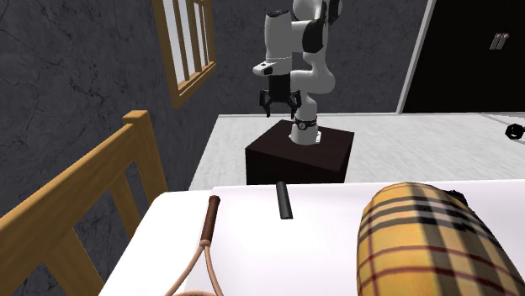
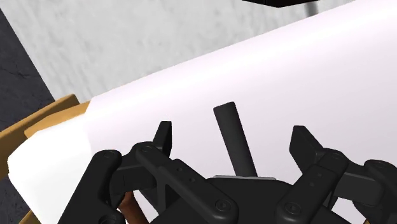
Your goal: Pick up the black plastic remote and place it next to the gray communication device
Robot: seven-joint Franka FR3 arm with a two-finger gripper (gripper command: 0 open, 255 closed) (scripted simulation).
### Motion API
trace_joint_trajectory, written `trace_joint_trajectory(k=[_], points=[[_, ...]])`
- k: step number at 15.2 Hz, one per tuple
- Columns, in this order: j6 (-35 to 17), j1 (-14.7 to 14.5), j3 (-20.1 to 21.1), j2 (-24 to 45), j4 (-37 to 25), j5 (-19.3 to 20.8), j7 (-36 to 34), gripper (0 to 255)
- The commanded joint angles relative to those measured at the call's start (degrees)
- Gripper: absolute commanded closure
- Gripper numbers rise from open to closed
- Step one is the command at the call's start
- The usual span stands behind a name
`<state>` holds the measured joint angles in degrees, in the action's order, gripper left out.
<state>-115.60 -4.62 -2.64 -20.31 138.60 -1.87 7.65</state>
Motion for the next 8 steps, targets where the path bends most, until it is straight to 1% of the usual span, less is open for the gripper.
trace_joint_trajectory(k=[1, 8], points=[[-4.15, -0.47, -0.19, 3.0, 1.01, -0.33, 1.78, 0], [-15.59, -2.38, 0.25, 17.48, -2.18, -2.43, 7.22, 0]])
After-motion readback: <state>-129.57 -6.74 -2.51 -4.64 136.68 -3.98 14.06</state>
